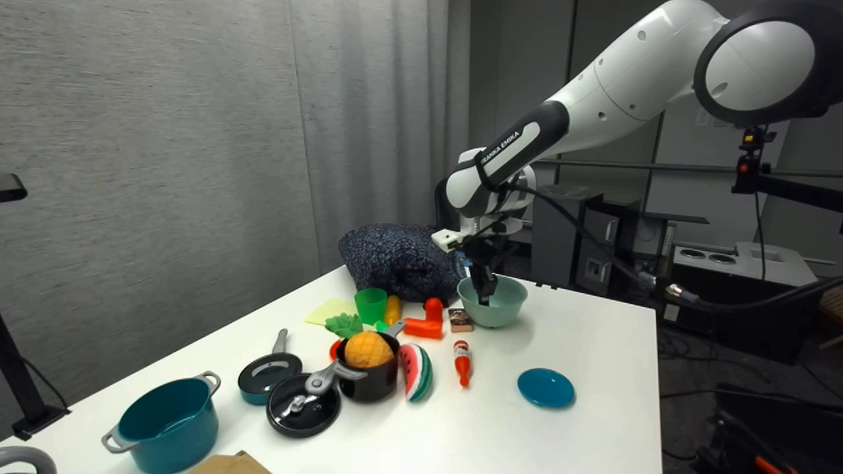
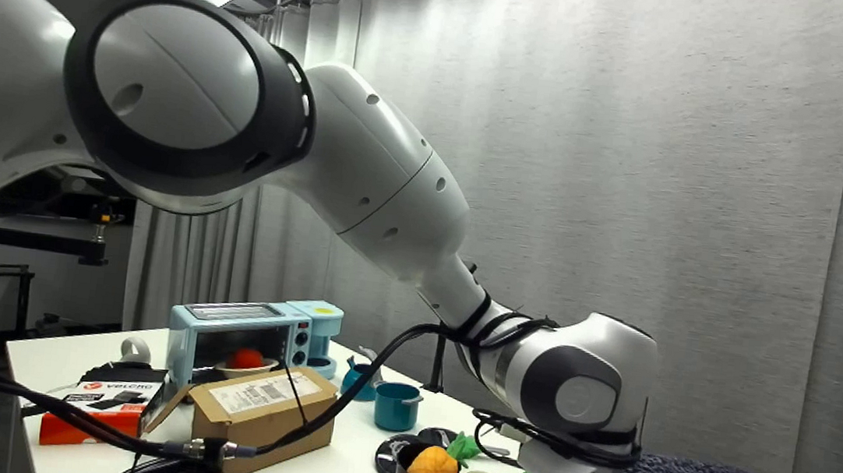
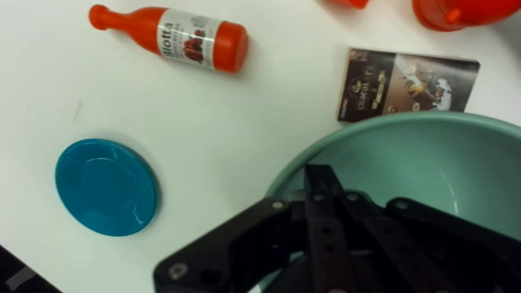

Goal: Move the ceramic bowl to the left

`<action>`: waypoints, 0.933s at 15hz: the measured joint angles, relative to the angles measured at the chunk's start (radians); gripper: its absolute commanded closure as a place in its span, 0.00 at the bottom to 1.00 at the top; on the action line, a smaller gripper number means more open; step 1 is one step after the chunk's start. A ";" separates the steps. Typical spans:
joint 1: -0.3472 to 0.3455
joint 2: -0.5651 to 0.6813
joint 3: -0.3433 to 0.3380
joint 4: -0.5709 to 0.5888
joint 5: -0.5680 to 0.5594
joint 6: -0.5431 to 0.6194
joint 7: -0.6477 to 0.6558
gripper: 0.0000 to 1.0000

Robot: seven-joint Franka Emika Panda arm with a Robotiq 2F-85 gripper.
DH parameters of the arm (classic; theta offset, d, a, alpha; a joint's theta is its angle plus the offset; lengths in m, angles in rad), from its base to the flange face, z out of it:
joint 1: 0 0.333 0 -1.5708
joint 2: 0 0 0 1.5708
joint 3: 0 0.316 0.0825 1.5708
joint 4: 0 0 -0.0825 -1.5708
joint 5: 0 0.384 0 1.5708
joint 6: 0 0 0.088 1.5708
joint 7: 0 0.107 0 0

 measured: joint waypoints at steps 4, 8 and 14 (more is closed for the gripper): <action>0.015 -0.017 0.008 -0.002 0.000 -0.064 -0.060 1.00; 0.028 -0.020 -0.020 -0.002 -0.002 -0.041 -0.045 1.00; 0.018 -0.014 -0.110 -0.004 -0.002 0.082 0.068 1.00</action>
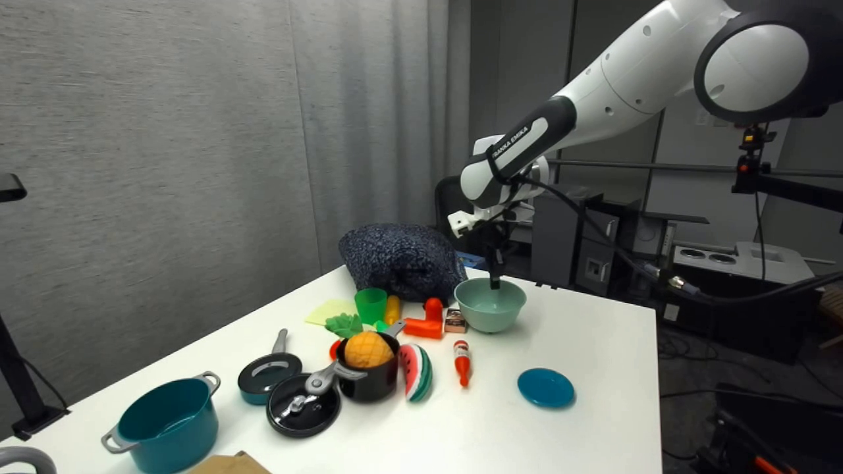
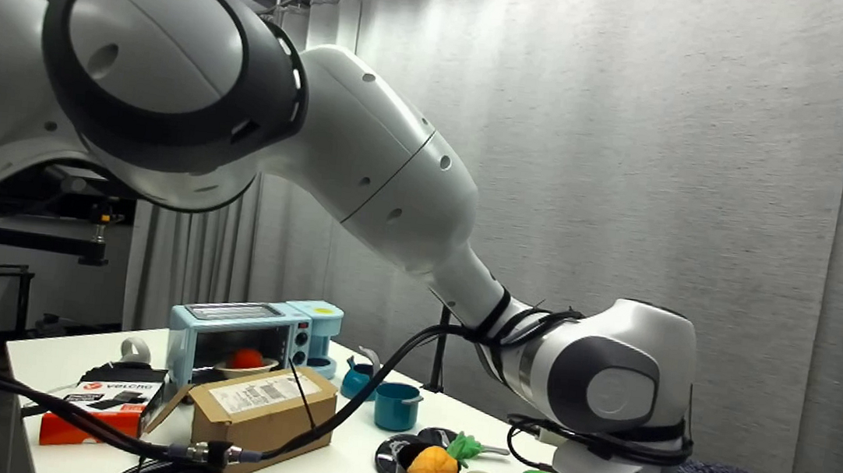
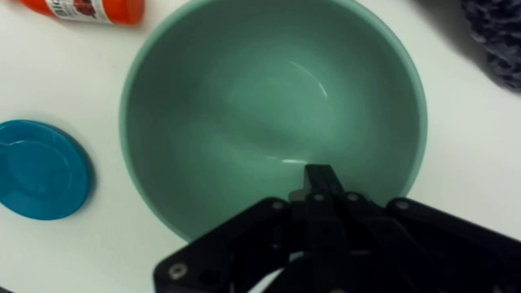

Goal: Move the ceramic bowl to the left

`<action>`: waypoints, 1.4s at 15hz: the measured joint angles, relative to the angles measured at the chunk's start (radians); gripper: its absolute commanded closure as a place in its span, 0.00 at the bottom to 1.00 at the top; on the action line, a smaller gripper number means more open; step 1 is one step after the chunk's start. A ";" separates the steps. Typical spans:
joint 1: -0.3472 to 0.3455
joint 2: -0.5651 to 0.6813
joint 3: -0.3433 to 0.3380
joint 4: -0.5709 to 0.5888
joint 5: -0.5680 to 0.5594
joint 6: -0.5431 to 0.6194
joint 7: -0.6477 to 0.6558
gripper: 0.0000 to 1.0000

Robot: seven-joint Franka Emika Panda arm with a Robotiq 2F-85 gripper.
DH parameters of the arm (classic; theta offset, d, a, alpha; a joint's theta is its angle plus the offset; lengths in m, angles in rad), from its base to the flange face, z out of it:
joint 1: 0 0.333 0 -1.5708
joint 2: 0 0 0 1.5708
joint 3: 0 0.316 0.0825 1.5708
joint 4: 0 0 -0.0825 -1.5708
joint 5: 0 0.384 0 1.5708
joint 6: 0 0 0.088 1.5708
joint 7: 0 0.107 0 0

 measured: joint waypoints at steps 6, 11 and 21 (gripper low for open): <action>0.003 0.007 0.010 -0.033 0.000 0.007 0.008 1.00; 0.035 0.007 0.043 -0.058 -0.002 -0.012 0.006 1.00; 0.147 -0.090 0.128 -0.199 -0.031 -0.016 -0.111 1.00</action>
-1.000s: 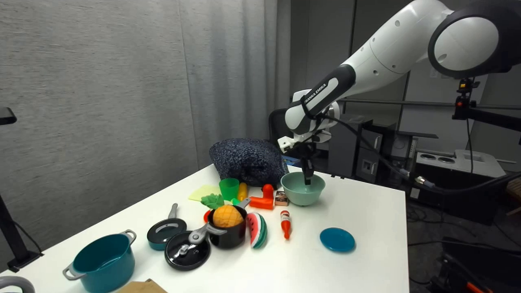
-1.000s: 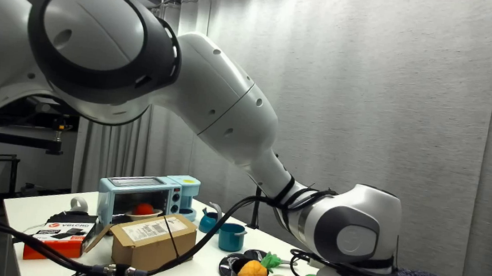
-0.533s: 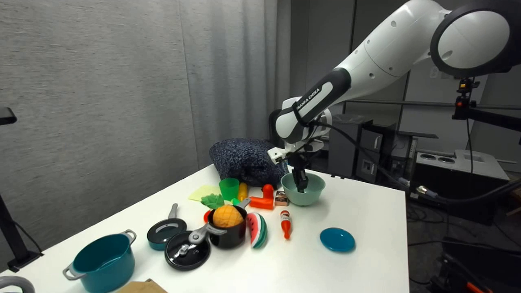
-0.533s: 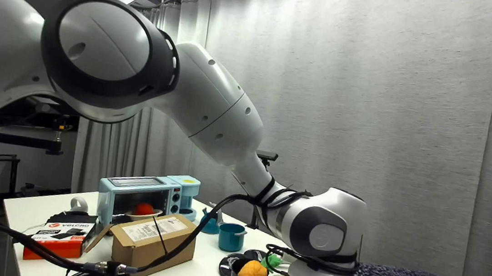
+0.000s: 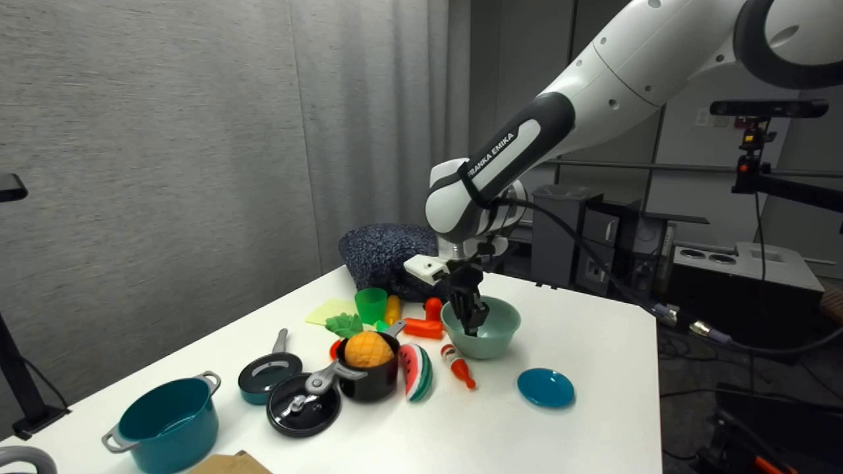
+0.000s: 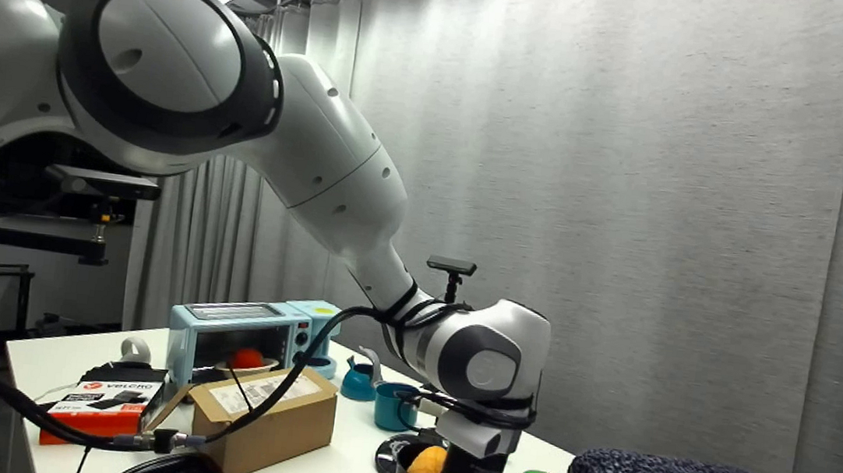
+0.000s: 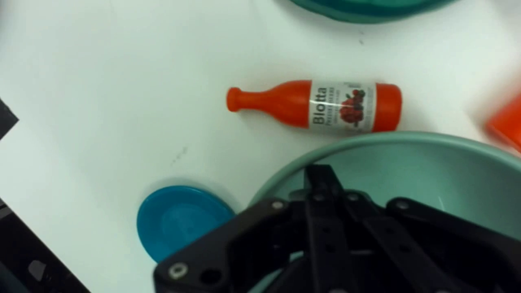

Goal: Move the ceramic bowl to the left

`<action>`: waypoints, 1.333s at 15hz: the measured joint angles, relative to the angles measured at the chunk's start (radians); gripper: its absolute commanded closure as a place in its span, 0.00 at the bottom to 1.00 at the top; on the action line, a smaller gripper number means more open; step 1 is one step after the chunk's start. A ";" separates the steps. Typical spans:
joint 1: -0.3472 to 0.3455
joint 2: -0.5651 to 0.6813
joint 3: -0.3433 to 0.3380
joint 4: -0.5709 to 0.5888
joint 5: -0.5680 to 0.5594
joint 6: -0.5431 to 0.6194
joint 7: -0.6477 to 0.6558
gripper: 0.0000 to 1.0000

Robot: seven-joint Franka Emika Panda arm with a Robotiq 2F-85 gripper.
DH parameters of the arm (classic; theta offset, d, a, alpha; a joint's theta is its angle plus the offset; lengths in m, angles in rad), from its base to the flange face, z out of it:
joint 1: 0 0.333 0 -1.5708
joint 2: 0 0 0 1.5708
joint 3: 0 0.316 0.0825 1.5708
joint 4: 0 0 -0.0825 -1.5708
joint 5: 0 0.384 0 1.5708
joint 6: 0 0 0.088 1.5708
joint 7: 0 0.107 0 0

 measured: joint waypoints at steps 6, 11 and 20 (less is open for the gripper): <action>0.069 -0.071 0.065 -0.088 0.000 -0.005 -0.035 1.00; 0.138 -0.068 0.097 -0.105 -0.002 -0.008 -0.035 1.00; 0.162 -0.070 0.118 -0.097 -0.003 -0.013 -0.067 1.00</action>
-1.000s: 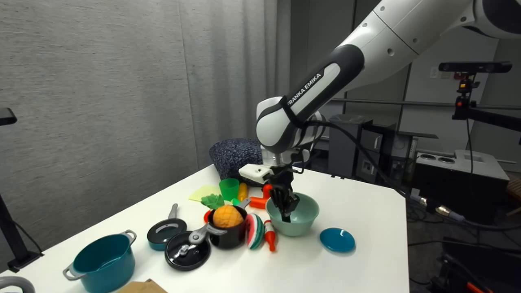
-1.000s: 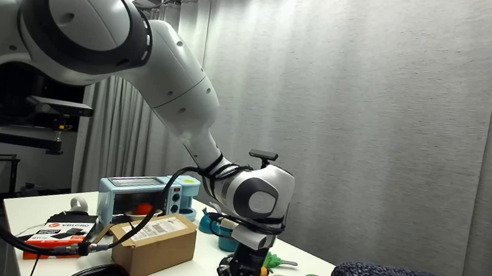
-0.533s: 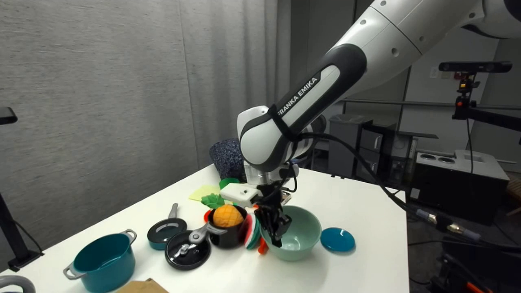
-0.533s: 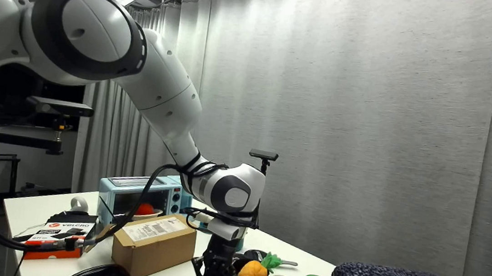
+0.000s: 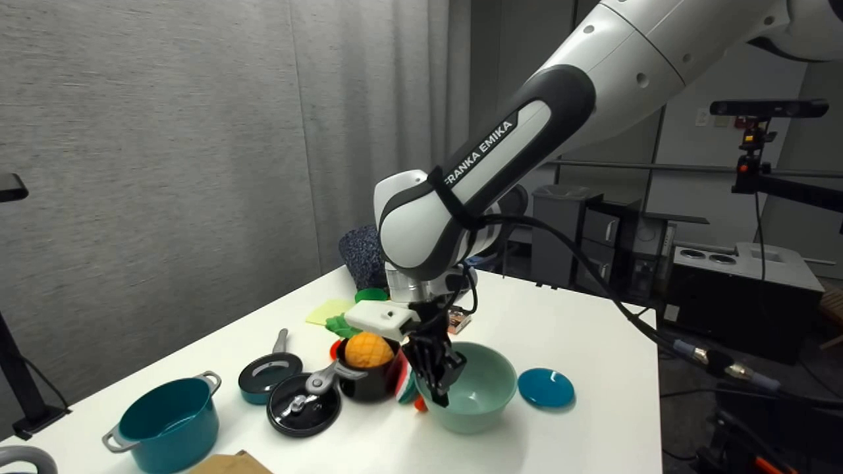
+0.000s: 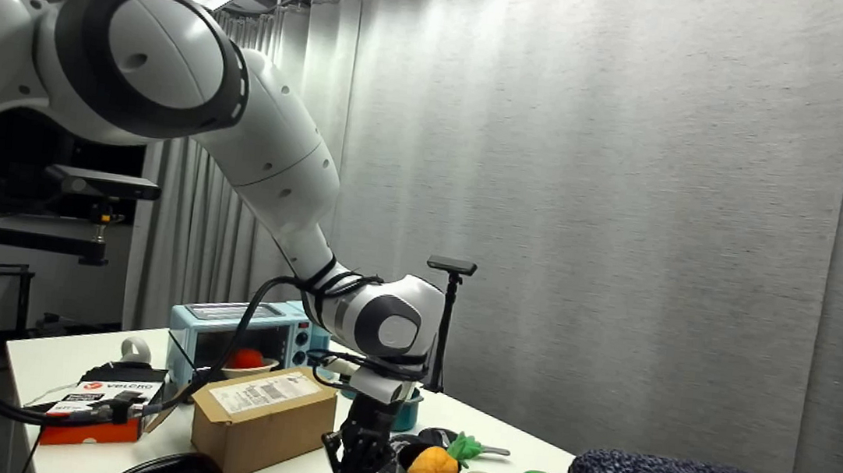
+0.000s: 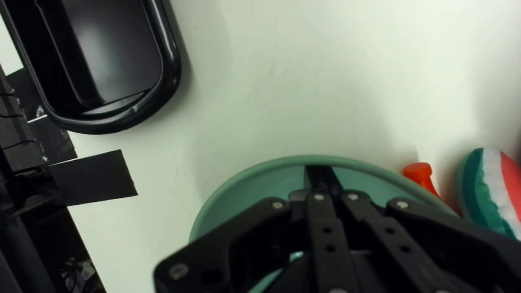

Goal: Move the ceramic bowl to the left

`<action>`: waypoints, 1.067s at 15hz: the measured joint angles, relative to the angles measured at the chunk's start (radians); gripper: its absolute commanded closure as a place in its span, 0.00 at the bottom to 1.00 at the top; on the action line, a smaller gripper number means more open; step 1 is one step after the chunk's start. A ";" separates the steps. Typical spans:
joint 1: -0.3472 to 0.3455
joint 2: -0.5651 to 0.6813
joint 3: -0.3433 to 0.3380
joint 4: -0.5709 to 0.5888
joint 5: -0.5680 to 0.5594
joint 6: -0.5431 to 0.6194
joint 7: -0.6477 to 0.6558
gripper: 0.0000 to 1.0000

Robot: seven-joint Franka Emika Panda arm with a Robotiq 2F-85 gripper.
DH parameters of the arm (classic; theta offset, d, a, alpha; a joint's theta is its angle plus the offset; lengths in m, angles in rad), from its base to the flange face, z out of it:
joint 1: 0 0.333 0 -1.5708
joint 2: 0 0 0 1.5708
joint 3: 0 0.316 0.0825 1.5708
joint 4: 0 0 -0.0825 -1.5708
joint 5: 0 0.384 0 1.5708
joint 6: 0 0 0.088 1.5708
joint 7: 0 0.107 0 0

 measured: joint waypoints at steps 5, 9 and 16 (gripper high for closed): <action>0.002 -0.003 -0.007 0.013 -0.016 0.013 -0.039 1.00; -0.021 -0.035 -0.098 0.056 -0.021 0.046 0.020 1.00; -0.145 -0.056 -0.205 0.038 -0.020 0.098 0.170 1.00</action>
